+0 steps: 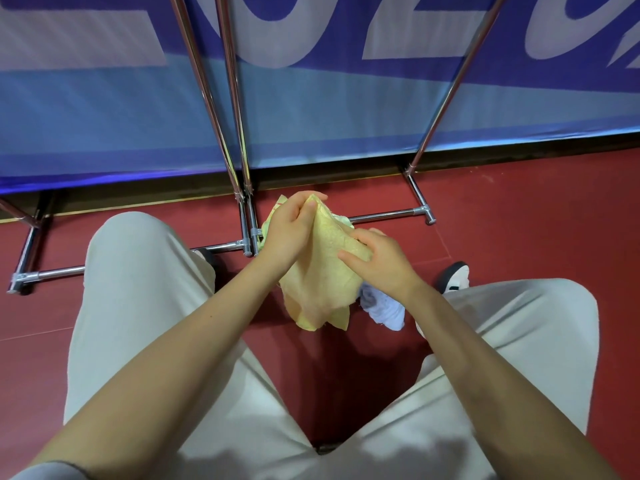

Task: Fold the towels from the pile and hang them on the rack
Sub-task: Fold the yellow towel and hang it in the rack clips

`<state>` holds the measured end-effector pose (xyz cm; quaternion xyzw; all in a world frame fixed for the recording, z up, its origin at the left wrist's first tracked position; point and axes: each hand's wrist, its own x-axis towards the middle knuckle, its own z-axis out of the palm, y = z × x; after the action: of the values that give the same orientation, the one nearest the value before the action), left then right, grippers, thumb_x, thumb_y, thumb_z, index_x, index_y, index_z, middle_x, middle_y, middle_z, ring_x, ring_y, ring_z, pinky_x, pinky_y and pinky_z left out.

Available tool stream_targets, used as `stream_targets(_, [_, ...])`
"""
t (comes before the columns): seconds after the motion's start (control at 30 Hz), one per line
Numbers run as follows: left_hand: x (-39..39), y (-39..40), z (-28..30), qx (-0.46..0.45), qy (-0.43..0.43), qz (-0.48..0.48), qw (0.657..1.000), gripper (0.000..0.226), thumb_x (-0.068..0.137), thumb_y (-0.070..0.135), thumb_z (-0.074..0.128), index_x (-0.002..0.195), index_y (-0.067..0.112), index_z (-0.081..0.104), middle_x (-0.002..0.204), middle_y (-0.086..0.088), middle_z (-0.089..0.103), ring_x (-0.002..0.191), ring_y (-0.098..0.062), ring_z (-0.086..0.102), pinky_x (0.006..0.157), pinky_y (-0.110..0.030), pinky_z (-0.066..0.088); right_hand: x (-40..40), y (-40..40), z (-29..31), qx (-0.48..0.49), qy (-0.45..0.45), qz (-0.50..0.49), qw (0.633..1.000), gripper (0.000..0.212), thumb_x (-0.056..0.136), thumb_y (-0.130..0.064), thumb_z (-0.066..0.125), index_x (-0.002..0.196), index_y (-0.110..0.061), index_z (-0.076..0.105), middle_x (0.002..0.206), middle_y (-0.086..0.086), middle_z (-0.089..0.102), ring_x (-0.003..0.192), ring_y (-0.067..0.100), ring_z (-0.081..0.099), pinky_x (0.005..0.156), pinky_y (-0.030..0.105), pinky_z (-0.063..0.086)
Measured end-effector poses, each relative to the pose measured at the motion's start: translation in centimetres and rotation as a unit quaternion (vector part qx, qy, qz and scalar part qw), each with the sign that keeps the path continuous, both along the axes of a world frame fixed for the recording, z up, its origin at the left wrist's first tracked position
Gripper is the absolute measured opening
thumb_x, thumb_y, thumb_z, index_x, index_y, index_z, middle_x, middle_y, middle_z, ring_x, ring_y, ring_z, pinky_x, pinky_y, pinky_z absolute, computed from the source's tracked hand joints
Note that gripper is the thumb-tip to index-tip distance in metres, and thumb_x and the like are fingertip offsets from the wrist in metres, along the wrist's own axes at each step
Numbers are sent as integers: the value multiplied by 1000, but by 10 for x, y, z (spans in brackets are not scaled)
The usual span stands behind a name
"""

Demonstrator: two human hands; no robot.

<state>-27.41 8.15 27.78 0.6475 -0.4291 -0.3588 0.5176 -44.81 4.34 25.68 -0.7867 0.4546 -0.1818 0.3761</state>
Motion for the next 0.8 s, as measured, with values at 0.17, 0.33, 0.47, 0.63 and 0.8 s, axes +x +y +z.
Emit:
stream_targets(0.17, [3,5,-4,6,5,8,1000,26,101,18,41,106,26,66,110,6,68,112,-14,59,105,-41,42,-10,1,-1,-92,-27,-4,995,19,81,-17,75,97,-11,68,85,-21,53,91,8,47,79,11,35])
stream_targets(0.33, [1,11,-4,-24,-30,-18,999,26,102,15,41,112,16,65,114,5,66,114,-12,57,105,-32,41,-16,0,-8,-161,9,-11,987,15,81,-25,75,84,-13,67,76,-20,48,86,7,41,76,22,33])
stream_targets(0.47, [4,11,-7,-31,-62,3,998,25,102,12,38,108,17,62,113,4,64,109,-11,57,95,-19,40,-17,1,-3,-207,10,-59,976,38,75,-33,79,61,-22,45,61,-17,36,77,9,38,78,21,29])
stream_targets(0.63, [6,12,-5,-40,-50,-8,998,22,102,10,35,101,19,56,108,0,61,105,-13,55,94,-23,41,-10,4,0,-102,-80,-73,989,42,80,-21,76,59,-26,40,91,-4,56,96,9,48,88,16,35])
stream_targets(0.8, [8,12,1,-44,-19,-22,999,19,99,25,35,96,29,54,107,-4,62,104,-18,58,95,-32,43,-3,3,4,63,-106,-62,990,34,84,-17,72,67,-15,42,63,-6,37,55,3,32,57,19,31])
